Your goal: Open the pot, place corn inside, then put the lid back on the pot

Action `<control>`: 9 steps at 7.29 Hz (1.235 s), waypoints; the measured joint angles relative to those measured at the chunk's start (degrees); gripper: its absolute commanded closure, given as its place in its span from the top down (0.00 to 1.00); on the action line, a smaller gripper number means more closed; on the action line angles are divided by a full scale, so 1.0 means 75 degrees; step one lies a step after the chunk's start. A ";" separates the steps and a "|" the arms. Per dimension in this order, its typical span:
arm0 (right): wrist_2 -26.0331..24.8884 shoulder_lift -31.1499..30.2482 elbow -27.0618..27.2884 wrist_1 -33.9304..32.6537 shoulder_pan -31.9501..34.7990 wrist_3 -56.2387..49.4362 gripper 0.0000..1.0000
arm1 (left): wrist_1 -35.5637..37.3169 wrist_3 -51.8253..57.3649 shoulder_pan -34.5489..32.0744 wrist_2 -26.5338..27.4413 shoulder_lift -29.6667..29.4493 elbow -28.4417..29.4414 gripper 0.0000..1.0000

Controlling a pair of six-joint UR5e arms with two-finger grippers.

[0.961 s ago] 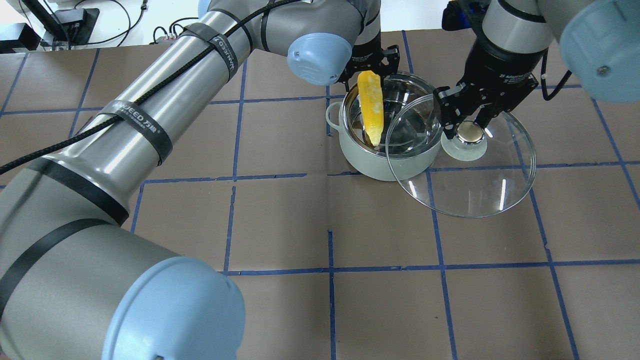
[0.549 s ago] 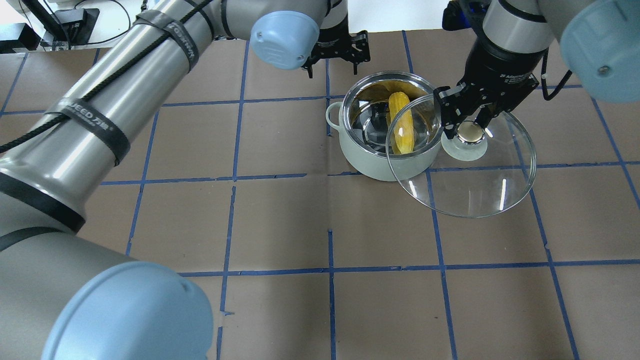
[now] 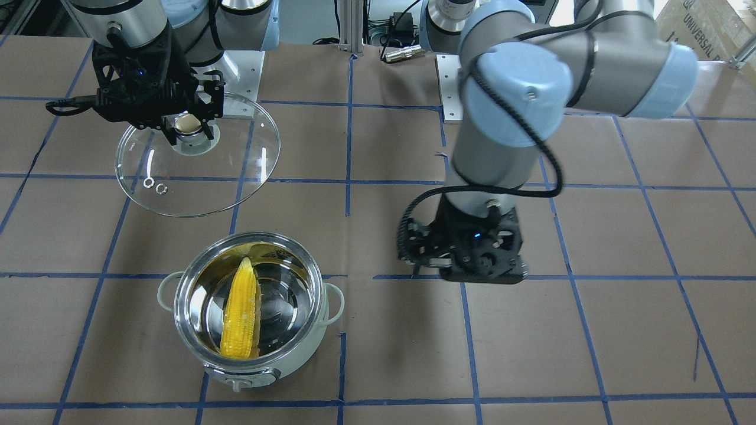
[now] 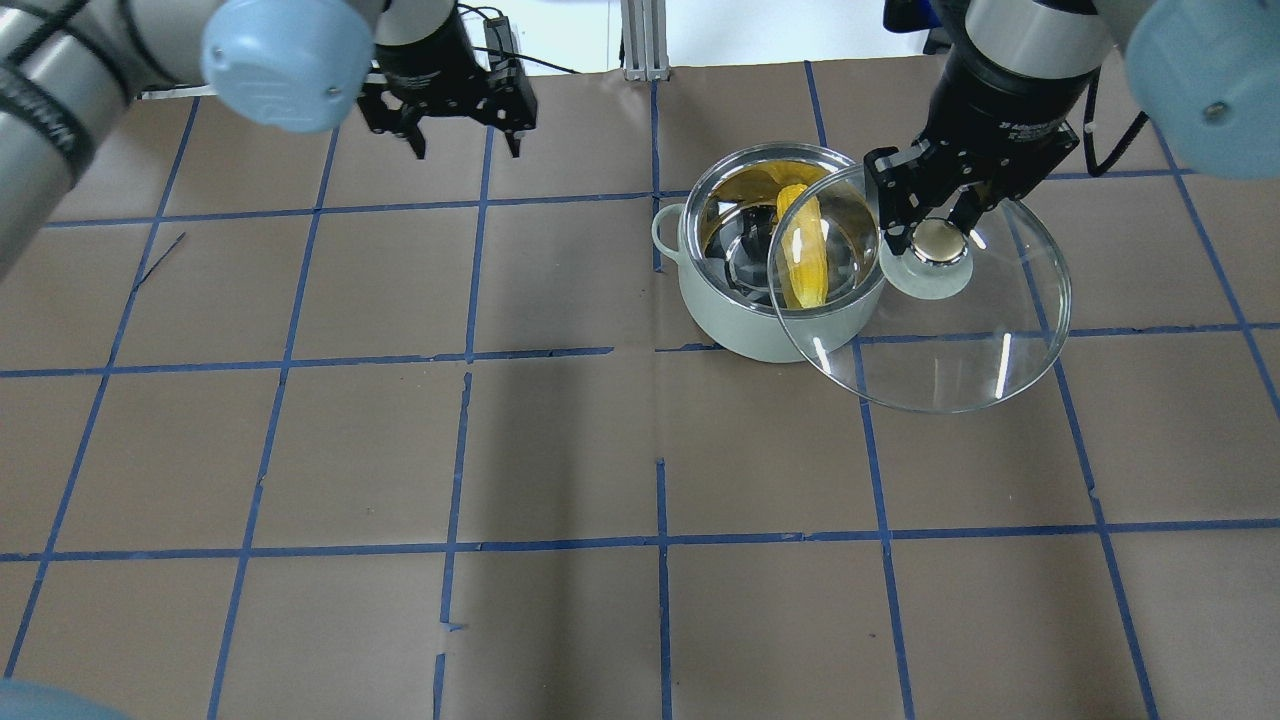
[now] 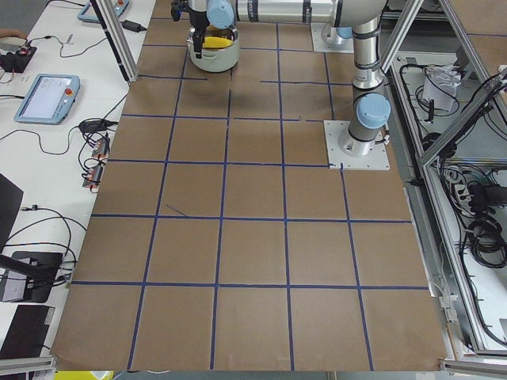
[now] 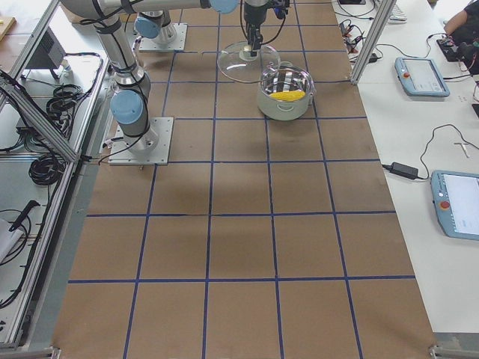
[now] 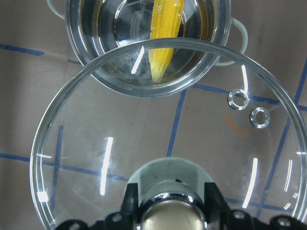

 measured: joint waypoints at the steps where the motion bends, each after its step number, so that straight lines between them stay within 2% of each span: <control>1: 0.0033 0.0367 -0.0318 -0.0030 0.0048 -0.0005 0.48 | -0.0169 0.0570 0.0572 0.0000 0.0693 -0.0664 1.00; 2: 0.0064 0.0839 -0.0665 -0.0172 0.0111 -0.0017 0.48 | -0.0469 0.0835 0.0932 0.0027 0.1259 -0.1077 1.00; 4: 0.0087 0.1956 -0.1433 -0.0629 0.0454 0.0021 0.48 | -0.1280 0.0873 0.1157 0.0187 0.1753 -0.1007 1.00; 6: 0.0096 0.2825 -0.2143 -0.0814 0.0707 0.0050 0.47 | -0.1970 0.0659 0.1081 0.0177 0.1617 -0.0372 1.00; 9: 0.0051 0.3579 -0.2353 -0.1043 0.0712 -0.0017 0.47 | -0.2076 0.0539 0.0762 0.0171 0.1508 -0.0186 1.00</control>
